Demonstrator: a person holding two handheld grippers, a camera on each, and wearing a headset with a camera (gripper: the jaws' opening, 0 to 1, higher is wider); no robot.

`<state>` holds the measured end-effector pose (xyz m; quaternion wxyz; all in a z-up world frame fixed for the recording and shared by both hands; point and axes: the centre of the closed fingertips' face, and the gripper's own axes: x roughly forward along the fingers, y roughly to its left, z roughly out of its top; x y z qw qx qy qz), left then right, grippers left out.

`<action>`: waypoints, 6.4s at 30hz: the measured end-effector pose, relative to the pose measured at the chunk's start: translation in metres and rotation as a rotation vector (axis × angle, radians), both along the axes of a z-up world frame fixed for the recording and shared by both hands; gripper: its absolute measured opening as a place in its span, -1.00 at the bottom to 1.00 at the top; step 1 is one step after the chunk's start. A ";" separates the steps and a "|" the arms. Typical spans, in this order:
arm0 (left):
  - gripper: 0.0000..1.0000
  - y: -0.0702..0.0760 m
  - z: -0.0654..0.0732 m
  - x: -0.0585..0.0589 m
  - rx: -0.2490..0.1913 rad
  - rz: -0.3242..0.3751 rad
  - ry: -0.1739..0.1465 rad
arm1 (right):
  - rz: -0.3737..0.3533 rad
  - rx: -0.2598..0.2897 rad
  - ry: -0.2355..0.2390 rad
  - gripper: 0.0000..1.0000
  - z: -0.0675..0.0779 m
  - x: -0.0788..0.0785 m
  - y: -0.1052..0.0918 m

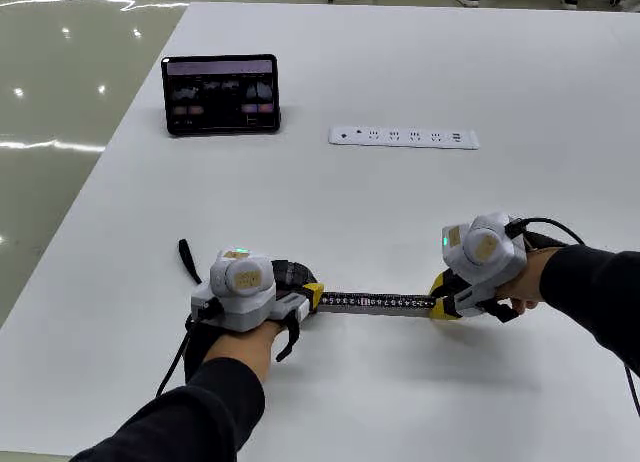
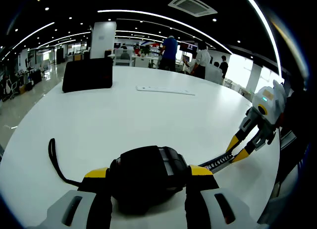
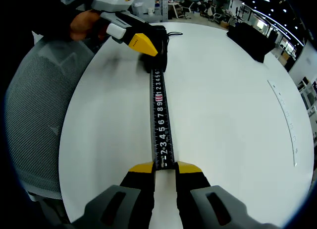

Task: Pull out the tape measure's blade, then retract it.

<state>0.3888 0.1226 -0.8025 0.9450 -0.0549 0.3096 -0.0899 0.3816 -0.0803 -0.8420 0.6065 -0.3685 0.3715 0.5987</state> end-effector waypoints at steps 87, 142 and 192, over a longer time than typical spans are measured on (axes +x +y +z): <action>0.10 0.001 0.001 0.000 -0.022 -0.002 -0.005 | 0.025 0.076 -0.005 -0.78 0.001 -0.001 0.052; 0.10 0.001 0.002 -0.002 -0.035 -0.003 -0.004 | 0.018 0.128 0.003 -0.78 0.001 -0.005 0.091; 0.10 0.001 0.001 0.000 -0.048 0.004 -0.004 | -0.016 0.176 0.019 -0.77 0.001 -0.007 0.120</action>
